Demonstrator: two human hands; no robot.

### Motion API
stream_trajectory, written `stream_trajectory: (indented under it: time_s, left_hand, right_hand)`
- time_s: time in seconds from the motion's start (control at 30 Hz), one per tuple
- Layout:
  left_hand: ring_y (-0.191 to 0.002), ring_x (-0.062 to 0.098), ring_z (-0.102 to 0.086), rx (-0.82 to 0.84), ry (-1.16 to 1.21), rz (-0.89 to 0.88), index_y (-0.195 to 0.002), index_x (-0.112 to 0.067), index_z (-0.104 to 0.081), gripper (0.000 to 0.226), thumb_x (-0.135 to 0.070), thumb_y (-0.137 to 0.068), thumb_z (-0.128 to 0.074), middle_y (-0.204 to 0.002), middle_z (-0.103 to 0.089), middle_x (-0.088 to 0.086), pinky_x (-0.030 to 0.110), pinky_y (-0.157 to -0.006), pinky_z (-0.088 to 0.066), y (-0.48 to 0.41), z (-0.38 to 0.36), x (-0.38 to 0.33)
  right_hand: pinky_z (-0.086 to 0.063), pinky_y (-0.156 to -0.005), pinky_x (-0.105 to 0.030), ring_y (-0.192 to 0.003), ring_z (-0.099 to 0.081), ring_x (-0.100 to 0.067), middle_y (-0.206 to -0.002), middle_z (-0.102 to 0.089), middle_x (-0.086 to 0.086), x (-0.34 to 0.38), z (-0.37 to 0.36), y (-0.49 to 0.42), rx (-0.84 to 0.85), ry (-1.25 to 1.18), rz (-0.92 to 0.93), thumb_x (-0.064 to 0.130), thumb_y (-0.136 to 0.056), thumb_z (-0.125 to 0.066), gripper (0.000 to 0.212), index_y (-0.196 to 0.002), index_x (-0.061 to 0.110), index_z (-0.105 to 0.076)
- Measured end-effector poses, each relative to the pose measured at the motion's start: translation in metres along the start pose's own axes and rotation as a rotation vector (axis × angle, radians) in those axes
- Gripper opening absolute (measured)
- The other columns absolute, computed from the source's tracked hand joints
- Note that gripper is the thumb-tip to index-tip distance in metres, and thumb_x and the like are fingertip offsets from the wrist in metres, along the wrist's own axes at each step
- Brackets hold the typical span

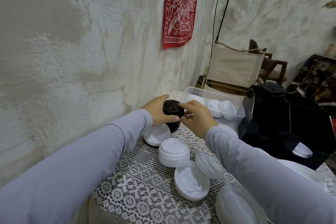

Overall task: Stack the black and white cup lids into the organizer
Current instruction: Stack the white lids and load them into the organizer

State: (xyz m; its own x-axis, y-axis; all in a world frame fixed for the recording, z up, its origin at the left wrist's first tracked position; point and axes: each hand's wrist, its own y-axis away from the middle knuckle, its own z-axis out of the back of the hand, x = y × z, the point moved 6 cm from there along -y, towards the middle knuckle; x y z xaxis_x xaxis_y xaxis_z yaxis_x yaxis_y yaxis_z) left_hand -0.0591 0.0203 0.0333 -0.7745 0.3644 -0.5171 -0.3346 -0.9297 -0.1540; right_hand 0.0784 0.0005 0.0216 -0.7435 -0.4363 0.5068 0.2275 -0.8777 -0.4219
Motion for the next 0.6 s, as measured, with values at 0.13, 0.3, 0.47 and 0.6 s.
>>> stream_trajectory:
  time_s: [0.13, 0.3, 0.47, 0.6]
  left_hand:
    - [-0.133, 0.022, -0.037, 0.003, -0.077, 0.019, -0.149, -0.013, -0.019, 0.091, -0.037, -0.078, -0.072, -0.149, -0.035, 0.007, 0.027, -0.104, -0.031, 0.000, -0.001, 0.004]
    - [-0.123, 0.025, -0.046, -0.007, -0.151, 0.078, -0.141, -0.010, -0.031, 0.081, -0.039, -0.077, -0.072, -0.138, -0.046, 0.009, 0.032, -0.099, -0.038, 0.002, 0.001, 0.013]
    - [-0.122, 0.026, -0.046, -0.017, -0.212, 0.115, -0.145, -0.012, -0.023, 0.088, -0.038, -0.076, -0.072, -0.136, -0.045, 0.010, 0.035, -0.099, -0.041, 0.005, 0.003, 0.025]
    - [-0.119, 0.028, -0.048, -0.030, -0.272, 0.130, -0.144, -0.014, -0.023, 0.088, -0.037, -0.074, -0.072, -0.131, -0.048, 0.010, 0.036, -0.098, -0.042, 0.006, 0.003, 0.030]
  right_hand:
    - [-0.049, -0.087, -0.024, -0.090, -0.063, -0.019, -0.115, -0.056, -0.005, 0.005, -0.003, 0.002, 0.024, 0.014, 0.040, 0.001, -0.084, -0.063, 0.043, -0.126, 0.011, -0.059]
    - [-0.041, -0.100, -0.030, -0.117, -0.052, -0.018, -0.137, -0.044, -0.003, -0.011, -0.008, -0.011, 0.168, 0.192, -0.068, 0.004, -0.088, -0.051, 0.056, -0.140, 0.021, -0.040]
    - [-0.034, -0.108, -0.037, -0.131, -0.040, -0.026, -0.142, -0.039, -0.006, -0.015, -0.047, -0.026, 0.440, 0.279, -0.093, 0.019, -0.074, -0.069, 0.079, -0.143, 0.022, -0.032]
    - [-0.034, -0.107, -0.042, -0.127, -0.041, -0.026, -0.139, -0.042, -0.004, -0.013, -0.072, -0.032, 0.480, 0.258, -0.104, 0.043, -0.071, -0.074, 0.083, -0.141, 0.024, -0.034]
